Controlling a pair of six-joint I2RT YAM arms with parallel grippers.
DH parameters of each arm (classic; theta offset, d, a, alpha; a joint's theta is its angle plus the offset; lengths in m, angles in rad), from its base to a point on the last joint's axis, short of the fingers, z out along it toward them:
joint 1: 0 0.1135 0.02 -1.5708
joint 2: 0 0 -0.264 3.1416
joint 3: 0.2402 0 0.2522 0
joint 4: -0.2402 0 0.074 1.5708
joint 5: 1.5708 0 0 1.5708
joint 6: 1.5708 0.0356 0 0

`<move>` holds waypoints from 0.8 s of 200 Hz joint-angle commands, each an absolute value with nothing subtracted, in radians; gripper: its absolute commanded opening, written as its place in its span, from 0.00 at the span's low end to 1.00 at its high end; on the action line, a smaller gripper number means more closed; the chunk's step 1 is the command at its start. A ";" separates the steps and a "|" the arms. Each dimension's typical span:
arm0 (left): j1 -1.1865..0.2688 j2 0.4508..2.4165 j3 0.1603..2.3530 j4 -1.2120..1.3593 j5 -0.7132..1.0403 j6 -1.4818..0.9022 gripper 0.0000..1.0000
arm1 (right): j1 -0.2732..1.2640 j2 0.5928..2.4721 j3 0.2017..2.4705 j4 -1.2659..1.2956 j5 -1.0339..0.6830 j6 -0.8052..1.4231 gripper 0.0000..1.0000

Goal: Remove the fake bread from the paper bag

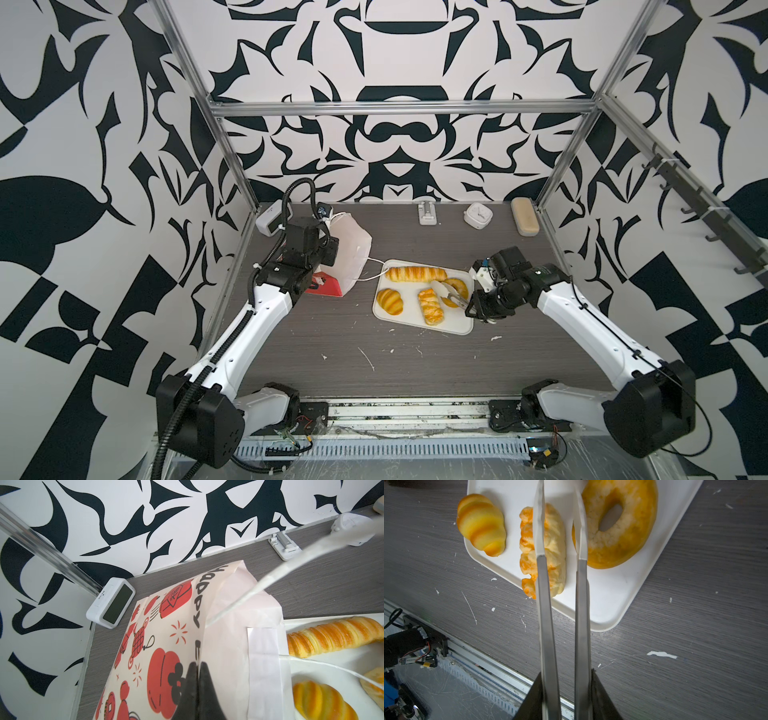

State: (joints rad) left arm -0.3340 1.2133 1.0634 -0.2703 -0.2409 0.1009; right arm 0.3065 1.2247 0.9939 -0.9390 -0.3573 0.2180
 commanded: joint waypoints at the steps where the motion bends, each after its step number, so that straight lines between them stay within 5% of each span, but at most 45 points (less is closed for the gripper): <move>1: -0.333 1.220 1.048 -0.262 -0.230 0.087 0.00 | 0.292 1.203 0.999 -0.958 -0.325 0.219 0.34; 160: -0.333 1.210 1.045 -0.265 -0.224 0.084 0.00 | 0.240 1.244 1.053 -0.907 -0.241 0.233 0.34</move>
